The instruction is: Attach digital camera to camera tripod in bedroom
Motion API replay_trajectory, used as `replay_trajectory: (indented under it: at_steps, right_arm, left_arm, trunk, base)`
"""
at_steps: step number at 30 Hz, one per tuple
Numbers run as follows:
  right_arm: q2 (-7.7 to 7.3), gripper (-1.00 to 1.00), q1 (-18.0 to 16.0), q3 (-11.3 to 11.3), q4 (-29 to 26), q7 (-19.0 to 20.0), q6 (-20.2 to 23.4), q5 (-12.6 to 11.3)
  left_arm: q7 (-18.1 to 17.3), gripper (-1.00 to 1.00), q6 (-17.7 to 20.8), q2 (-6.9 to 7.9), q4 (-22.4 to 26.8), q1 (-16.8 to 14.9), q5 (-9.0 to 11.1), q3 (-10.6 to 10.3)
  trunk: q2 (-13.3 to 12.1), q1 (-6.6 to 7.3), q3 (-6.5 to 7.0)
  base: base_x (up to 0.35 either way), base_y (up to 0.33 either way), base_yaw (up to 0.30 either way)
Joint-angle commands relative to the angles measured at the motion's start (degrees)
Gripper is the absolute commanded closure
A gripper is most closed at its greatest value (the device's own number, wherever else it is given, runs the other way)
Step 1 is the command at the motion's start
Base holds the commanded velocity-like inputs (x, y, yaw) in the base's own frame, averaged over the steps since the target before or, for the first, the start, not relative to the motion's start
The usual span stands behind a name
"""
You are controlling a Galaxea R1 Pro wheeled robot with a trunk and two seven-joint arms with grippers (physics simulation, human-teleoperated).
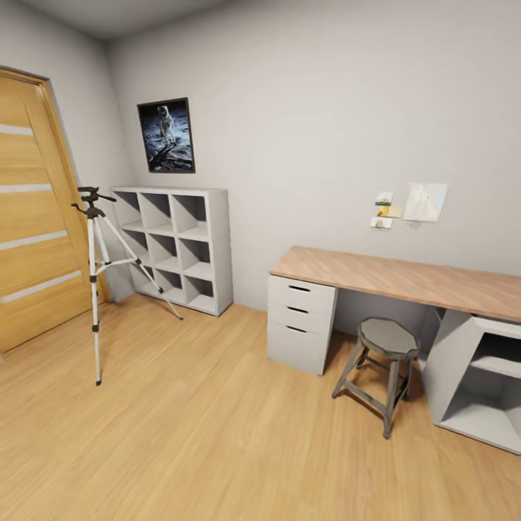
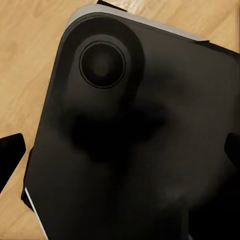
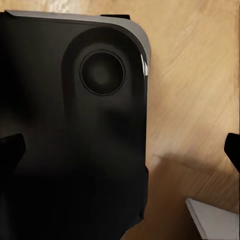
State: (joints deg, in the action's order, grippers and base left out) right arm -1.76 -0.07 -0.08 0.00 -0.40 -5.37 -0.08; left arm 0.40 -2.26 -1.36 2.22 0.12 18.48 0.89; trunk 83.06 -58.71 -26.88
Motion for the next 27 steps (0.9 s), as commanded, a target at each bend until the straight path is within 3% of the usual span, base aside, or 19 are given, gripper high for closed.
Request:
replay_trajectory:
  at_steps: [1,15,27]
  right_arm:
    - [0.0,-1.0,0.01,0.0,0.01,-0.04,-0.16,-0.01]
    - [0.0,-1.0,0.02,0.0,0.0,-0.04,-0.15,-0.01]
    - [-0.18,-1.0,-0.01,0.17,0.0,-0.04,-0.45,0.08]
  left_arm:
    - [0.04,-1.0,-0.1,-0.02,0.06,0.02,0.21,0.07]
    - [0.04,-1.0,-0.12,-0.02,0.06,0.01,0.31,0.11]
    - [0.04,-1.0,-0.12,-0.05,0.06,0.01,0.27,0.11]
  trunk:
    - [0.02,-0.02,-0.04]
    - [0.02,-0.02,-0.04]
    - [0.02,-0.02,-0.04]
  base:
    - [0.206,-0.154,0.275]
    - [0.072,-0.054,0.264]
    - [0.016,-0.028,0.05]
